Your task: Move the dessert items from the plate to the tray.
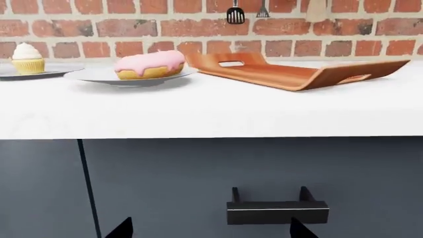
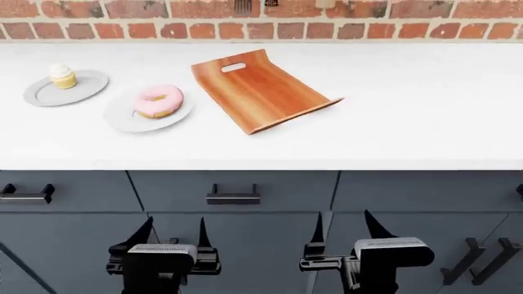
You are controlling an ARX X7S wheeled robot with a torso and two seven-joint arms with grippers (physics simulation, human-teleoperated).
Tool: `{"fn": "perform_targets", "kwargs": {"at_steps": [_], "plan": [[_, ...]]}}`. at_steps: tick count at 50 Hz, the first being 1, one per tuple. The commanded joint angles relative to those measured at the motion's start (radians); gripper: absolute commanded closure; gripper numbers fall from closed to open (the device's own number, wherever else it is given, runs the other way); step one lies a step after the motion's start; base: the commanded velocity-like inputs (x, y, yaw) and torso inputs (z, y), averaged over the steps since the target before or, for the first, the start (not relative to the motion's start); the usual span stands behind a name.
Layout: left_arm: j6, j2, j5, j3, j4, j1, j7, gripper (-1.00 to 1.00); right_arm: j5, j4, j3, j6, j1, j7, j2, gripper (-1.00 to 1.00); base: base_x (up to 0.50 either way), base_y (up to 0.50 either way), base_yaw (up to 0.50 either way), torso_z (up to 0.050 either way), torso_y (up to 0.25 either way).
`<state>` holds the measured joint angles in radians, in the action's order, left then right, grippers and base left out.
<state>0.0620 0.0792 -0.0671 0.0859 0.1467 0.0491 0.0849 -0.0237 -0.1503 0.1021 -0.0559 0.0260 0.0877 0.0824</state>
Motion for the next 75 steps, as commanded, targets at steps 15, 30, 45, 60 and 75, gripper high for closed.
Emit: {"fn": "perform_targets", "kwargs": {"at_steps": [15, 30, 45, 60, 75], "plan": [[0.307, 0.041, -0.068, 0.008, 0.273, -0.021, 0.068, -1.0, -0.042, -0.239, 0.012, -0.209, -0.012, 0.033, 0.055, -1.0, 0.0, 0.0, 0.0, 0.05, 0.0], [0.997, 0.106, -0.347, -0.173, 0.669, -0.277, 0.121, -1.0, -0.188, -0.696, -0.083, -0.803, -0.201, 0.046, 0.124, -1.0, 0.0, 0.0, 0.0, 0.028, 0.0], [1.507, 0.168, -0.849, -0.42, 0.803, -0.662, 0.343, -1.0, -0.71, -0.896, -0.244, -1.349, -0.629, 0.295, 0.281, -1.0, 0.0, 0.0, 0.0, 0.0, 0.0], [1.473, 0.385, -1.505, -0.317, 0.537, -0.983, 0.871, -1.0, -1.426, -0.696, -0.243, -1.494, -1.036, 0.826, 0.463, -1.0, 0.0, 0.0, 0.0, 0.0, 0.0], [1.425, 0.463, -1.635, -0.217, 0.424, -1.156, 0.994, -1.0, -1.604, -0.524, -0.099, -1.47, -1.261, 0.95, 0.562, -1.0, 0.0, 0.0, 0.0, 0.0, 0.0]]}}
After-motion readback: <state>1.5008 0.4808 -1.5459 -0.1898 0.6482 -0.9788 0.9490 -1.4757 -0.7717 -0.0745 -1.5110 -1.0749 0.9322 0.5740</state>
